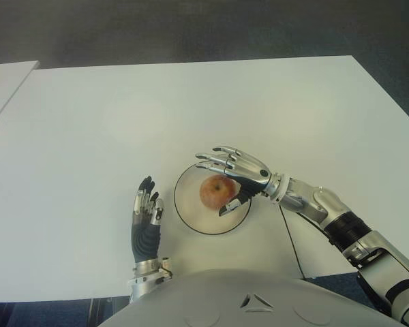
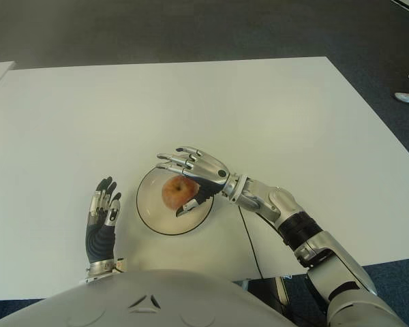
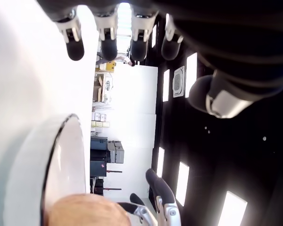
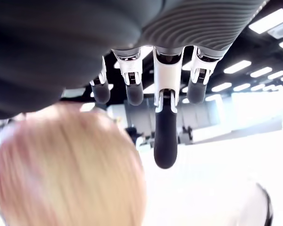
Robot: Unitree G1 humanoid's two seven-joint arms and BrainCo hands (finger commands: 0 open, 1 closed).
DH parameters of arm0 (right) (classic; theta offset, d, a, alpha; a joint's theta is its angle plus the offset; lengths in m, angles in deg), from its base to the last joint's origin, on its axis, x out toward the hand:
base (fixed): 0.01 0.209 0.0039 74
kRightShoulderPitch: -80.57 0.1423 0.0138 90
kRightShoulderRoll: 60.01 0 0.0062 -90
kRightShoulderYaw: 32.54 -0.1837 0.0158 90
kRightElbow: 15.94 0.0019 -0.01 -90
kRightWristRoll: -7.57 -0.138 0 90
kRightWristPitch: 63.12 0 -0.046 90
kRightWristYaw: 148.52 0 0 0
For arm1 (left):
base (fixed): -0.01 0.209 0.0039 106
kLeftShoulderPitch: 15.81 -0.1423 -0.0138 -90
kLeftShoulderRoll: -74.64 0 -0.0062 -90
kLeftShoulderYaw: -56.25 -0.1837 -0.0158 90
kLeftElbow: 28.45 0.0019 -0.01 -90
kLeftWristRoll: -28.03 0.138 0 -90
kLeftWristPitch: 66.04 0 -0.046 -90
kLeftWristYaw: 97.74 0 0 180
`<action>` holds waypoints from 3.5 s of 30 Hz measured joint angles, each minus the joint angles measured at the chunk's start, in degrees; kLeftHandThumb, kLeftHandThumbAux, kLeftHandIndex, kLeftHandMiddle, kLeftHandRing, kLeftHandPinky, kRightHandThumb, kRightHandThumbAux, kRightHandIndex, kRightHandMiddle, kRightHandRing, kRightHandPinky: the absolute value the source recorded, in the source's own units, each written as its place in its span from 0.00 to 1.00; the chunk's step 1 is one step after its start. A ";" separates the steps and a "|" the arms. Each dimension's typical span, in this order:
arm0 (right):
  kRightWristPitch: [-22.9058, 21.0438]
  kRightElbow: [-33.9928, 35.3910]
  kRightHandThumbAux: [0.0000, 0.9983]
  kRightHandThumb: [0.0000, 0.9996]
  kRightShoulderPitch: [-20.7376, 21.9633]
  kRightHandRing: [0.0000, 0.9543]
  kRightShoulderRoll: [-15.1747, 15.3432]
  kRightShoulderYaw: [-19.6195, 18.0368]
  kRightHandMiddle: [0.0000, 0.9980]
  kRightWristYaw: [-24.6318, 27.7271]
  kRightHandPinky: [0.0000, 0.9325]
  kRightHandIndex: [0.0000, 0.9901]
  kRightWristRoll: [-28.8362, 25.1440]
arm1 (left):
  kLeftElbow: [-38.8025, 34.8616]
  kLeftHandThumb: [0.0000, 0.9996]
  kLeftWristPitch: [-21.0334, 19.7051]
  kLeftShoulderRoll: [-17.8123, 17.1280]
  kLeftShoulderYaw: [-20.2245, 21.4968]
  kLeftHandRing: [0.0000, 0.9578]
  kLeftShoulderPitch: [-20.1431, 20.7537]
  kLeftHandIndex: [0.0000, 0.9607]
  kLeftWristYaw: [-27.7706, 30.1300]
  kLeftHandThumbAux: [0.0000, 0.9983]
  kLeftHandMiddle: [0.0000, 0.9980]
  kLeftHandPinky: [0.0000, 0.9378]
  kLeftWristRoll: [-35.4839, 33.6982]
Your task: Put the apples into the plate.
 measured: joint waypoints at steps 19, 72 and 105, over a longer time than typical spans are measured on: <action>0.13 2.03 0.22 0.13 -0.80 0.00 -1.01 -4.32 0.00 9.97 0.00 0.00 -7.69 | 0.24 0.08 0.29 0.07 -0.34 0.00 1.32 0.02 -0.38 0.47 0.00 0.01 -0.04; -19.73 -17.17 0.43 0.09 -11.19 0.02 -16.53 -37.34 0.06 44.96 0.06 0.06 -66.33 | 8.87 0.05 -0.49 -1.03 11.09 0.00 10.35 0.00 -2.70 0.44 0.00 0.00 5.38; -5.67 -25.86 0.55 0.21 -10.29 0.06 -23.32 -38.17 0.09 42.08 0.08 0.09 -59.62 | 9.70 0.04 -1.87 -2.56 11.35 0.00 11.81 0.00 -0.43 0.43 0.00 0.03 4.96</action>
